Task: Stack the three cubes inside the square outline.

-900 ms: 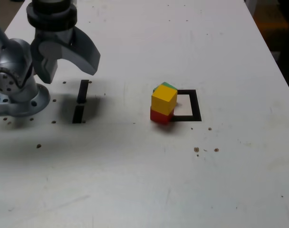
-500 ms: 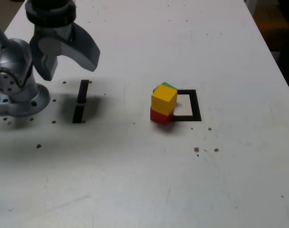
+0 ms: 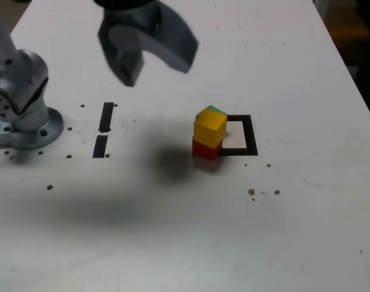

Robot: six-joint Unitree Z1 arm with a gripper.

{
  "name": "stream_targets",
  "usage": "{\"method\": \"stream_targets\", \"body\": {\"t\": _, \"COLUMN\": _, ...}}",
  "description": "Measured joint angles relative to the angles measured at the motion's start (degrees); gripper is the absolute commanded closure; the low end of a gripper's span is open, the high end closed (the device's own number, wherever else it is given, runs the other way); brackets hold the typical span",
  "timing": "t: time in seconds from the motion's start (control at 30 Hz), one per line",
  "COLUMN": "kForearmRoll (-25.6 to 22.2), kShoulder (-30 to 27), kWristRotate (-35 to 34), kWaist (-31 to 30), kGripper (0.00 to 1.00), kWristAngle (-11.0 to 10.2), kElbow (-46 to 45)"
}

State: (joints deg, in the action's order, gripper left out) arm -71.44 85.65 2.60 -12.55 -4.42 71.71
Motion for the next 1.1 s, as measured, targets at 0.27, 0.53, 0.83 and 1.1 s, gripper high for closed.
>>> {"method": "stream_targets", "body": {"t": 0.27, "kForearmRoll": -5.88, "kShoulder": 9.97, "kWristRotate": 1.67, "kWaist": -4.29, "kGripper": 0.07, "kWristAngle": -0.67, "kElbow": 11.31}}
{"method": "stream_targets", "body": {"t": 0.53, "kForearmRoll": -6.86, "kShoulder": 15.94, "kWristRotate": 6.47, "kWaist": -5.14, "kGripper": 0.08, "kWristAngle": 3.4, "kElbow": 11.91}}
{"method": "stream_targets", "body": {"t": 0.83, "kForearmRoll": -4.29, "kShoulder": 21.75, "kWristRotate": 7.56, "kWaist": -5.17, "kGripper": 0.15, "kWristAngle": 2.91, "kElbow": 13.19}}
{"method": "stream_targets", "body": {"t": 1.1, "kForearmRoll": -4.18, "kShoulder": 24.8, "kWristRotate": 7.9, "kWaist": -4.96, "kGripper": 0.43, "kWristAngle": 2.98, "kElbow": 13.73}}
